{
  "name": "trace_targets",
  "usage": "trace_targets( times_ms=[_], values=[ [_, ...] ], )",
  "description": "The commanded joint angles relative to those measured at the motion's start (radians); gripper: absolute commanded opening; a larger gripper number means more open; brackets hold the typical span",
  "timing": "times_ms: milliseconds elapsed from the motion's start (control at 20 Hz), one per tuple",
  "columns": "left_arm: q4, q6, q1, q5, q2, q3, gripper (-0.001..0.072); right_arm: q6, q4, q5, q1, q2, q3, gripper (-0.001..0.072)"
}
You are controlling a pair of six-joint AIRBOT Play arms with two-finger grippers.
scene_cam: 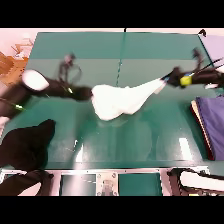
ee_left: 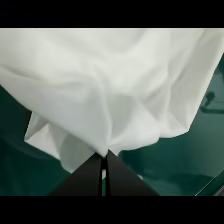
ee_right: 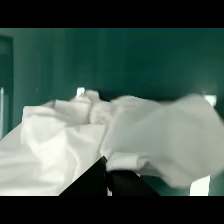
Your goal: Fold the shirts.
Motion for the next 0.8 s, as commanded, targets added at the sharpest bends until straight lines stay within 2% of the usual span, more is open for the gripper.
trace_targets(
  times_ms=[0, 250, 350, 550, 750],
  values=[
    [0.073, 0.002, 0.067, -0.108, 0.108, 0.298, 0.0020, 0.049, 0.005, 0.041, -0.077, 0.229, 0.156, 0.0016],
    [0.137, 0.003, 0.067, -0.228, 0.119, 0.759, 0.0021, 0.079, 0.005, 0.041, -0.211, 0.472, 0.399, 0.0016],
    [0.218, 0.002, 0.067, -0.264, 0.119, 0.885, 0.0020, 0.085, -0.016, 0.032, -0.243, 0.534, 0.451, 0.0016],
    [0.358, 0.002, 0.067, -0.286, 0.107, 0.921, 0.0020, 0.096, -0.066, 0.034, -0.245, 0.594, 0.436, 0.0016],
    [0.379, 0.035, 0.067, -0.248, 0.012, 0.844, 0.0021, 0.094, -0.065, 0.046, -0.245, 0.594, 0.279, 0.0016]
  ],
)
